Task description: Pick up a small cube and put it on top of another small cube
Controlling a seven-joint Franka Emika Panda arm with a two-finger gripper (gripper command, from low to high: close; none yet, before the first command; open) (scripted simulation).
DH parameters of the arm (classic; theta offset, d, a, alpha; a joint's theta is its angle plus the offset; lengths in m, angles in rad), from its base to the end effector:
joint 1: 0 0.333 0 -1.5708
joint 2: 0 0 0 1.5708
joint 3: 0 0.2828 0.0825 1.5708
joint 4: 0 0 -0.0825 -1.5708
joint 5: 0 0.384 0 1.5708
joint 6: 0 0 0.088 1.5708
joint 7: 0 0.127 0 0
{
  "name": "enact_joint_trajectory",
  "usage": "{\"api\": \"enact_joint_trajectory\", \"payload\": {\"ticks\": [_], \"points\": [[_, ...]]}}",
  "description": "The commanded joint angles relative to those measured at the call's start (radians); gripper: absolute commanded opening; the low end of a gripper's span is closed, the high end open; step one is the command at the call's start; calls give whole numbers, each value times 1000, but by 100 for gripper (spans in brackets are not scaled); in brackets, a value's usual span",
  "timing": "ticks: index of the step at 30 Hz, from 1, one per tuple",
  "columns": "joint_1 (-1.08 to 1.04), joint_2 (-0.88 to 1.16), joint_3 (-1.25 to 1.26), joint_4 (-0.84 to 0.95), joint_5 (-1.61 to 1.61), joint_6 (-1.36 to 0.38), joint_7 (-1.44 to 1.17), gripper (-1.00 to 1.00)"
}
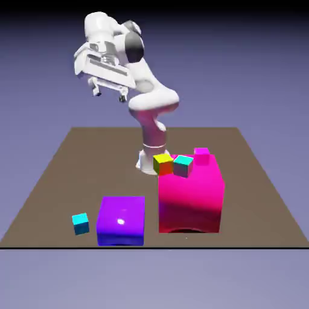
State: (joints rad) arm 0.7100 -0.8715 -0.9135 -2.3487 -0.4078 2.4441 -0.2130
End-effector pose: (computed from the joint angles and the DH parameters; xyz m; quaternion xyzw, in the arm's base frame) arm 0.4452 -0.1589 0.5411 -0.9202 -0.0883 -0.3708 0.0893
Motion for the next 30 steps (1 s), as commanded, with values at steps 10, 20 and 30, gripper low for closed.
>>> {"api": "enact_joint_trajectory", "payload": {"ticks": [10,20,30], "points": [[277,-120,-362,183,-162,-235,-379,0],[554,-239,-725,366,-324,-470,-757,0],[765,-352,-1025,484,-474,-601,-1023,0]]}}
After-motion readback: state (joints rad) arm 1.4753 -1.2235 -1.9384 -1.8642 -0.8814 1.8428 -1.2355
